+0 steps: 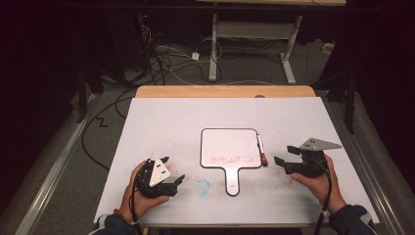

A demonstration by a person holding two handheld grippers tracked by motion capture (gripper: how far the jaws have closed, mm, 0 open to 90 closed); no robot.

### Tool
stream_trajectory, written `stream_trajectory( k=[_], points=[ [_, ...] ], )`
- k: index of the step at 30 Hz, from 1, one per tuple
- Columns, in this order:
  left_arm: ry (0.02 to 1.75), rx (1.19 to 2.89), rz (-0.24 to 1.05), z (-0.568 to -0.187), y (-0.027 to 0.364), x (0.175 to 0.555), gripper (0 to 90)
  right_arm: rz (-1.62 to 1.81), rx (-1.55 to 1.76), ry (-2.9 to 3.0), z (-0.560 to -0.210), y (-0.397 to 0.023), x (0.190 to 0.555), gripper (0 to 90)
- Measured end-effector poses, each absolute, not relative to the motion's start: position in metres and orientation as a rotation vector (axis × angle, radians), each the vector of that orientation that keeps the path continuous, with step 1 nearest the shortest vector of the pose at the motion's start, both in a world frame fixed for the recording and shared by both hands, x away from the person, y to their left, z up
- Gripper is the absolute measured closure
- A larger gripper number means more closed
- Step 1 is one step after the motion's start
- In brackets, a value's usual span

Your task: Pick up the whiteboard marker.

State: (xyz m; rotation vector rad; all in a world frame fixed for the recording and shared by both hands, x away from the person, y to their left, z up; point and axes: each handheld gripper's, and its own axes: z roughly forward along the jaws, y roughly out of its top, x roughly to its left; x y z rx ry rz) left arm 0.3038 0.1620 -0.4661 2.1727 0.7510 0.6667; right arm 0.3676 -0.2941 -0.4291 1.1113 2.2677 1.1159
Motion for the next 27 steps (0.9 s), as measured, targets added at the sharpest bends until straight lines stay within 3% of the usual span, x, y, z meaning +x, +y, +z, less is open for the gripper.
stream_trajectory(
  k=[12,27],
  points=[
    [0.735,2.2,0.673,-0.468,0.159,0.303,20.8,1.023,1.306,2.449,-0.441,-0.26,0.446,42.1],
    [0.717,2.22,0.652,-0.47,0.156,0.302,20.8,0.941,1.455,2.463,-0.455,-0.25,0.475,56.4]
  ],
)
